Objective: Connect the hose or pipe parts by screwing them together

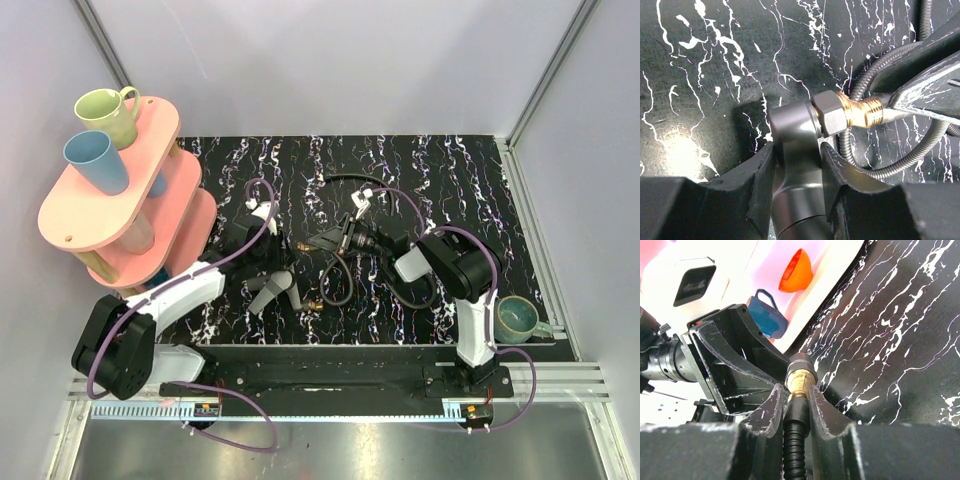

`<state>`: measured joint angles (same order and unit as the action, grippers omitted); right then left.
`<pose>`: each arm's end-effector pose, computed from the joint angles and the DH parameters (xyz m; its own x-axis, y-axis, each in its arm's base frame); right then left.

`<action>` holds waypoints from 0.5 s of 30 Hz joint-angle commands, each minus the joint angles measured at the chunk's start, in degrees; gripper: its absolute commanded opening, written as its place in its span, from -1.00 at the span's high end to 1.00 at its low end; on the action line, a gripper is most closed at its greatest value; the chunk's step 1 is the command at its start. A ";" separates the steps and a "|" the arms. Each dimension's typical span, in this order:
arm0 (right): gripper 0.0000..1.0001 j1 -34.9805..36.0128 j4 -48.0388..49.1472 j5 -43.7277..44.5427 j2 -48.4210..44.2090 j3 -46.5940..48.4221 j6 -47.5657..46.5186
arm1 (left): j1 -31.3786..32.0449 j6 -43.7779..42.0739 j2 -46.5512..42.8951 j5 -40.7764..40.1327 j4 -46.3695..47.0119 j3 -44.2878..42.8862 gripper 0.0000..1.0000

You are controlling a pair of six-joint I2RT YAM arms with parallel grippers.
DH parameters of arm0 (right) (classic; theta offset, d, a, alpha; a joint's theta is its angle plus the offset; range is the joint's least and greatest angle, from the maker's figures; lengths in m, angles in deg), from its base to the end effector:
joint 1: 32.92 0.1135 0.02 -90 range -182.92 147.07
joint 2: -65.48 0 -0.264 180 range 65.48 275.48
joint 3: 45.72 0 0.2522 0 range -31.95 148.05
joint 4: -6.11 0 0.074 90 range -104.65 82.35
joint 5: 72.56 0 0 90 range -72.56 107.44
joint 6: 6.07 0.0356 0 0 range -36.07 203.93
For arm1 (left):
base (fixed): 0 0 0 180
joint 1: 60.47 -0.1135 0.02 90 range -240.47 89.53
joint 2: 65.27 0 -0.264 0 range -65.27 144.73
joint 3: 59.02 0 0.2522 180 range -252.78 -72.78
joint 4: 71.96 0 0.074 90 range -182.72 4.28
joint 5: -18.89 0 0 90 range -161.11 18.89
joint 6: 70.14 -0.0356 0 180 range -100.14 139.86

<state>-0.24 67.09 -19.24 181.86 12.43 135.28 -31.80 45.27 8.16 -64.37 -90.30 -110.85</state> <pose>0.3021 0.2190 0.1405 -0.7052 0.2918 -0.6462 -0.6156 0.2002 0.7622 0.2288 -0.1299 0.2035 -0.7471 -0.0772 -0.6602 0.2600 0.8802 -0.3970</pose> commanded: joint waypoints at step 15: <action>-0.75 -2.45 -24.02 -1.55 -22.50 5.71 -46.67 | -4.40 -11.08 4.43 17.25 -16.06 -15.63 1.00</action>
<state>-2.62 50.26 -19.79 164.35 15.42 106.94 -34.38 36.46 10.11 -52.59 -103.96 -119.57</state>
